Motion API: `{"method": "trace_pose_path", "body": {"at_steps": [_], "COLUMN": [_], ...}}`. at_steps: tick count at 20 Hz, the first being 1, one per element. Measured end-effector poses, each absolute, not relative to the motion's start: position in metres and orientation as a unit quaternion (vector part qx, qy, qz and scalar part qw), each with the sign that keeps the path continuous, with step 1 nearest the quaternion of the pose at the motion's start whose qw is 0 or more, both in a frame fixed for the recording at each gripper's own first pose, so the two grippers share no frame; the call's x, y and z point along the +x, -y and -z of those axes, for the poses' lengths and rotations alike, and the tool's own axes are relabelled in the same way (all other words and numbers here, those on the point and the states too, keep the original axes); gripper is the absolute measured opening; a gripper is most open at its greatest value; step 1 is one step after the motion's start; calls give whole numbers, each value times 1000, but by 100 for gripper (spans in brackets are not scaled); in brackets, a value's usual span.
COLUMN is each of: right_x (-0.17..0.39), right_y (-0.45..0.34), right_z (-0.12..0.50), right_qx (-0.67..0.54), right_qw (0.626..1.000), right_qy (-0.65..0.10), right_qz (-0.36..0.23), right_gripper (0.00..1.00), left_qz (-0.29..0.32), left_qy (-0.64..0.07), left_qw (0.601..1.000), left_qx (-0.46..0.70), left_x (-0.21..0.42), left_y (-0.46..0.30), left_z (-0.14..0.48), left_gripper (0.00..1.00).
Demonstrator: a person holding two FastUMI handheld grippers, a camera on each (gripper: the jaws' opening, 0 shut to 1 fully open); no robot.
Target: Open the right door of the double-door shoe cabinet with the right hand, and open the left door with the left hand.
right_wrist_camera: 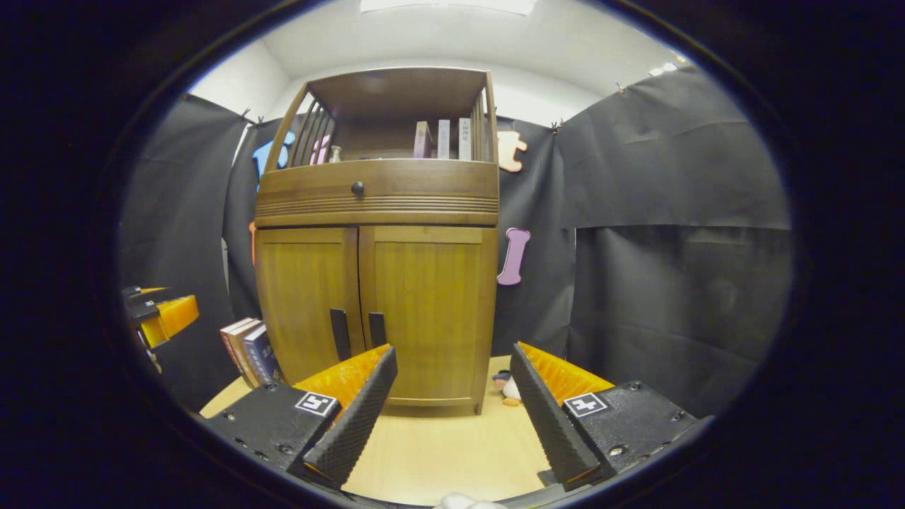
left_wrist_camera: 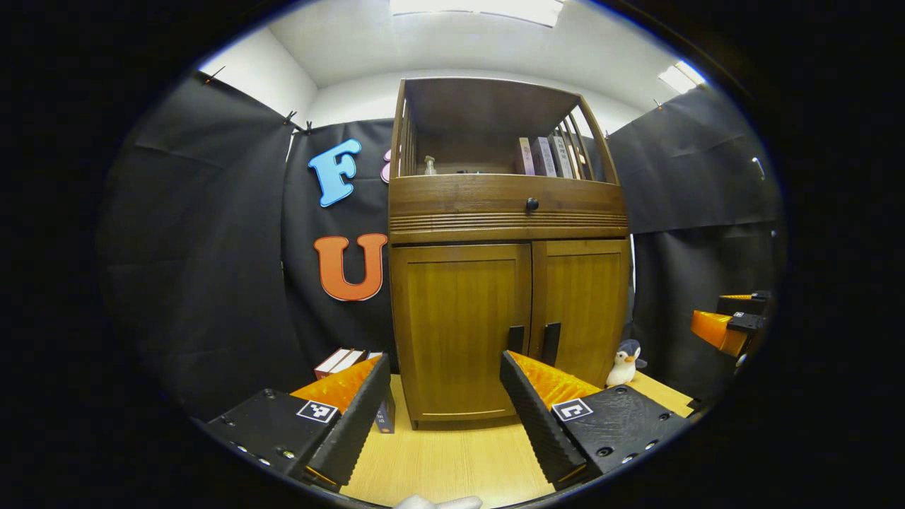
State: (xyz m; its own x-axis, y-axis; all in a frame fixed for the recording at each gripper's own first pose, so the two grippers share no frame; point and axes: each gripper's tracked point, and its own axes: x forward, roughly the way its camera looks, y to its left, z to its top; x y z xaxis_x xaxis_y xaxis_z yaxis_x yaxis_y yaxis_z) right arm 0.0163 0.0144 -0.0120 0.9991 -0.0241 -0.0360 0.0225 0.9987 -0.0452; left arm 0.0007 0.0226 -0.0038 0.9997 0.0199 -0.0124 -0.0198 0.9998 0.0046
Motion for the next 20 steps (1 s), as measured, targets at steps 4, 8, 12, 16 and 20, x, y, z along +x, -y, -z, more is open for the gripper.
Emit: {"method": "trace_pose_path", "body": {"at_steps": [4, 8, 12, 16, 20], "right_x": [35, 62, 101, 143, 192], "right_y": [-18, -34, -64, -92, -120], "right_z": [28, 41, 51, 62, 79], "right_qx": [-28, -32, -39, -46, -45], "right_qw": [999, 999, 998, 996, 993], "right_qy": [-31, -37, -45, -49, -72], "right_qz": [12, 2, -26, -51, -78], "right_gripper": [100, 100, 100, 100, 100], "left_qz": [-15, -25, -33, -53, -75], "left_qy": [-6, -7, -12, -17, -20], "left_qw": [1000, 1000, 999, 998, 997], "left_qx": [-4, 4, 2, 1, -4], "left_x": [-4, -11, -17, -23, -26], "left_y": [-31, -41, -49, -61, -72], "left_z": [5, 7, 8, 13, 16], "left_gripper": [94, 94, 94, 94, 94]}}
